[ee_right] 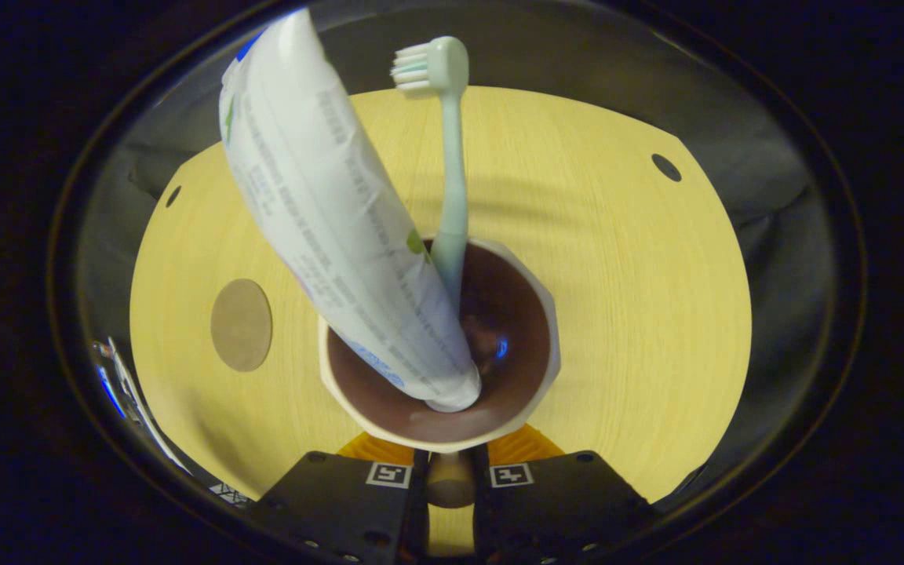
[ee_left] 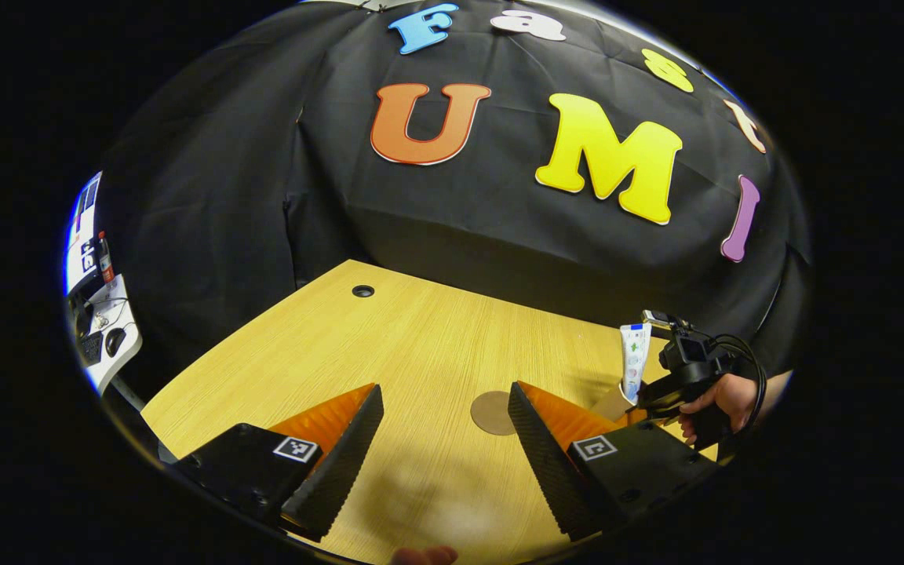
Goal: Put the toothbrush and toothpaste on the desktop into the cup, then pick up the cup and place it on the coaster on the desktop.
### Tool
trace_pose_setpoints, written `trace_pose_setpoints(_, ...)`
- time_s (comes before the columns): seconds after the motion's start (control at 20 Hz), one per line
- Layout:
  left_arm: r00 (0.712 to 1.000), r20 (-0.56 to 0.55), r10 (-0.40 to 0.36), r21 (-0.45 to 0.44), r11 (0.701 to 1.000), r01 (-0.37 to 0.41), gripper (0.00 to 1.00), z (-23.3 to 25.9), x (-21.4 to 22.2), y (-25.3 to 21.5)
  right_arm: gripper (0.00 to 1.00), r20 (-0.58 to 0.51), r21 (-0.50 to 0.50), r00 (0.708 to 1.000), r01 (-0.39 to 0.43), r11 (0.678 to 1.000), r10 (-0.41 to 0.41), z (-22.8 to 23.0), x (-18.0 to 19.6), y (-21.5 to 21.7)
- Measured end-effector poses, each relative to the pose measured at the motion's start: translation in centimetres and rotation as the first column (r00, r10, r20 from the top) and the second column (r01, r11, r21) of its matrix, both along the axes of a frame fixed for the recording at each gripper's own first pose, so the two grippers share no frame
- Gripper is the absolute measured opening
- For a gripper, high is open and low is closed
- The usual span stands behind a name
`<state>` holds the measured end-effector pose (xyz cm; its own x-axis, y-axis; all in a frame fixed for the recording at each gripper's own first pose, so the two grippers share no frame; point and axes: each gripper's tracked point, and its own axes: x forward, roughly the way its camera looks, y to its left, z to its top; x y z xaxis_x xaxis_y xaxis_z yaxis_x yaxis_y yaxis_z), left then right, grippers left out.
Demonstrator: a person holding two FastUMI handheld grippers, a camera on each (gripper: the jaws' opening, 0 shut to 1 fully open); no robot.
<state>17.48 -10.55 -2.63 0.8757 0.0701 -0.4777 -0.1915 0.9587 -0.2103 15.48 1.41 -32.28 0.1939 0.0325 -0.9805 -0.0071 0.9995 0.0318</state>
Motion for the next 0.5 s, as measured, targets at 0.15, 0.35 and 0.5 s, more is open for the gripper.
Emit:
trace_pose_setpoints(0.15, 1.000, -0.002, 0.016, 0.009, 1.000, -0.016, 1.00, -0.2, -1.4, 0.9, 0.22, 0.040, 0.010, 0.998, -0.051, 0.999, 0.050, 1.9, -0.2, 2.3)
trace_pose_setpoints(0.35, 0.998, -0.003, 0.061, 0.019, 0.998, -0.061, 1.00, -0.2, -3.0, 2.7, 0.21, 0.067, 0.042, 0.989, -0.132, 0.990, 0.129, 3.0, 0.2, 7.4)
trace_pose_setpoints(0.5, 0.995, -0.004, 0.105, 0.036, 0.994, -0.104, 1.00, -0.2, -4.2, 4.9, 0.21, 0.074, 0.067, 0.981, -0.185, 0.980, 0.180, 3.6, 0.5, 11.5)
